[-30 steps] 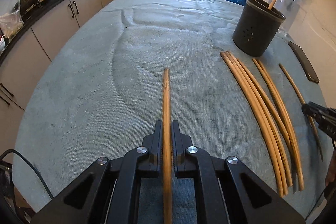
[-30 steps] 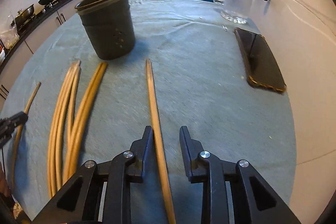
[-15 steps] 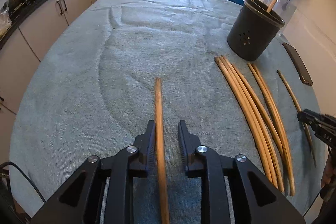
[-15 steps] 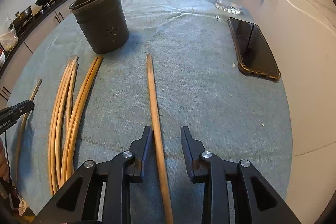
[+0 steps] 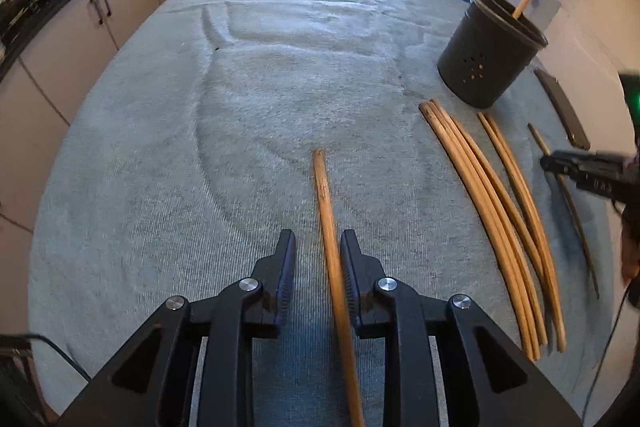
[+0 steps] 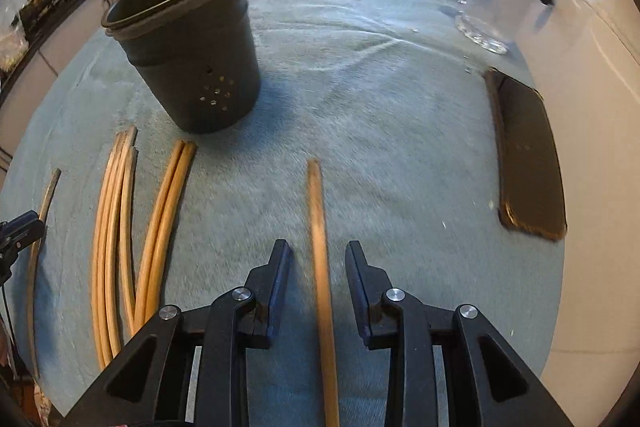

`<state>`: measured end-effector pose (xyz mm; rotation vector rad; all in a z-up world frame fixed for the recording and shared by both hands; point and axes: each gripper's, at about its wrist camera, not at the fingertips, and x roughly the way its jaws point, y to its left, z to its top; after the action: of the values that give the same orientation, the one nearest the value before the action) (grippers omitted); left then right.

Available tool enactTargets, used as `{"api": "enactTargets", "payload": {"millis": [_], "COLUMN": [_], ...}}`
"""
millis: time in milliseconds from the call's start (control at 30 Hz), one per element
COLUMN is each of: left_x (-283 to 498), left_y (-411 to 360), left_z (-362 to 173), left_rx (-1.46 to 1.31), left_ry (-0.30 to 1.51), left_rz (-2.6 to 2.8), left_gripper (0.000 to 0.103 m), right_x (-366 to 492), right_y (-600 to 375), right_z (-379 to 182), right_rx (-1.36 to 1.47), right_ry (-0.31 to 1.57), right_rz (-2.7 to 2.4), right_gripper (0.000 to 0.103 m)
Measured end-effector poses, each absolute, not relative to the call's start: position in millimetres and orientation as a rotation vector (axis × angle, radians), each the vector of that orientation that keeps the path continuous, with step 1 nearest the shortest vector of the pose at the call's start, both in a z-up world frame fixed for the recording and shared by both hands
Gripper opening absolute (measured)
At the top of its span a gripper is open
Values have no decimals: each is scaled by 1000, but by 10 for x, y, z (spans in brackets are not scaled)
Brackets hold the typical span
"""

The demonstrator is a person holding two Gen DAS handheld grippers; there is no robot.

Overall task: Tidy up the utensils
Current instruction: 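Close the left tool on another chopstick while the right tool grasps a chopstick too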

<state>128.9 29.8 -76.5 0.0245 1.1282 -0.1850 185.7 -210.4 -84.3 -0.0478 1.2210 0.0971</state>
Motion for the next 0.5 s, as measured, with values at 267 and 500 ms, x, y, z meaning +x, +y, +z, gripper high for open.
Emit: {"api": "enactTargets", "payload": {"millis": [267,500], "left_x": [1556,1558], "left_y": [169,18], "left_z": [-775,-798], "left_rx": [108,218], "left_ry": [1179,1173], "left_rz": [-241,-272], "left_gripper": [26,29], "right_x": [2047,1941], "right_y": [-2051,-1890], "right_z": [-842,-834], "right_rx": [-88,-96], "right_ry": [1292,1232], "right_rz": [147,120], "right_gripper": [31,16]}}
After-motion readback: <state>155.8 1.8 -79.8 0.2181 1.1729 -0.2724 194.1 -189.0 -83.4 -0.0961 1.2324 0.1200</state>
